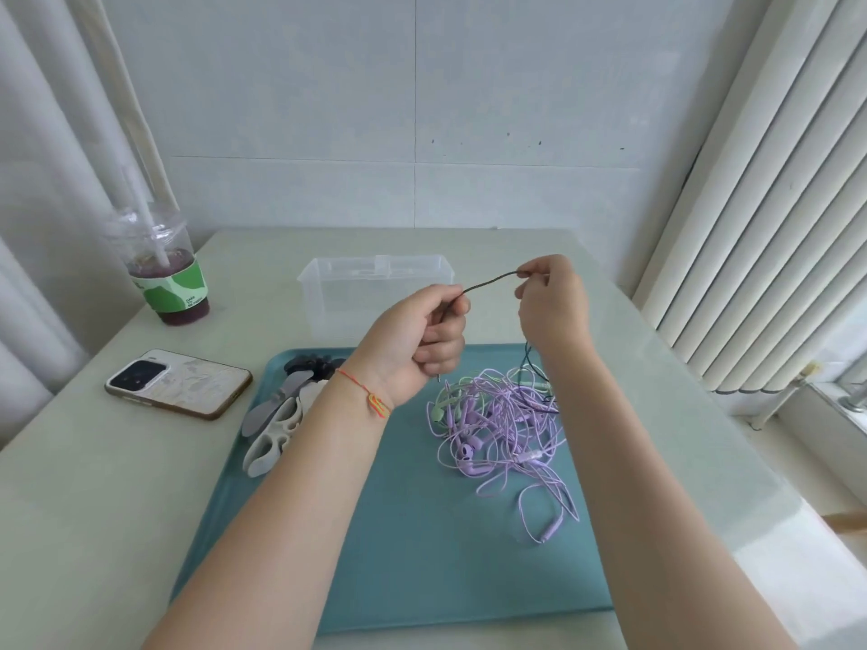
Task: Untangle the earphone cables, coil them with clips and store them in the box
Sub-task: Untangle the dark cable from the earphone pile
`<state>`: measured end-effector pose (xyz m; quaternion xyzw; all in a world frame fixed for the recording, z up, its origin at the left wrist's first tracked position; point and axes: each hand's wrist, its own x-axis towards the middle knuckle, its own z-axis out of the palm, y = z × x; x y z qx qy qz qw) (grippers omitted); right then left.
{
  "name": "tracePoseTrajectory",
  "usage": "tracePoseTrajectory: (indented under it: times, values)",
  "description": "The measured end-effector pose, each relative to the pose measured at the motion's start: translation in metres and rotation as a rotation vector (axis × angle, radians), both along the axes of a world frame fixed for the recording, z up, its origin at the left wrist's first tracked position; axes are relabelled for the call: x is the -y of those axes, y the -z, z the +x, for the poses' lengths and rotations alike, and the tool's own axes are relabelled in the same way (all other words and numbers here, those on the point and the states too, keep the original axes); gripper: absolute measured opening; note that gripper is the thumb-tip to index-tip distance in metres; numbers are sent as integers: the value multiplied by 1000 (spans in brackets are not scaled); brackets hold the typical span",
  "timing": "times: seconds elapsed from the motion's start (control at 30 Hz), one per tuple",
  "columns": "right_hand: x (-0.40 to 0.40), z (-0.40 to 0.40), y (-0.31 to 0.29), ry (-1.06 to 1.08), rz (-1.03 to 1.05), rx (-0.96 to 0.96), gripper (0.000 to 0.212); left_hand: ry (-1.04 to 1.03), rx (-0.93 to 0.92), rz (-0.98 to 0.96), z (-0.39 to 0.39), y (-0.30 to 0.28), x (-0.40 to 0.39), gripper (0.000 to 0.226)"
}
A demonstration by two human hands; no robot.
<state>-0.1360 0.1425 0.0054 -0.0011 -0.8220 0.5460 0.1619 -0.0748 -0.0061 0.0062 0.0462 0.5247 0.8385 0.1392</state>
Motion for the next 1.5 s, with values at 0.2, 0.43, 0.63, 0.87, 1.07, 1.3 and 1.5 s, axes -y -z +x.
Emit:
tracePoseTrajectory:
  times: [0.2,0.43,0.63,0.87,1.07,1.3,1.5]
  values:
    - [8,8,3,-171,290,153,33,11,-1,288,3,-10,5,21]
    - [21,24,-2,-419,495,147,26,-202,4,415,0,-14,17,34]
    - [31,34,-5,-536,506,150,25,-297,-66,495,-3,-16,30,26]
    - [35,42,-15,-550,457,156,26,-319,-147,417,-4,-13,32,27]
    - [47,51,-13,-470,413,78,25,-388,-203,275,-6,-6,19,30]
    - [56,53,-6,-279,389,-86,32,-363,-204,123,0,-5,2,33]
    - [51,49,-9,-284,458,-90,26,-271,-12,393,0,-12,14,29]
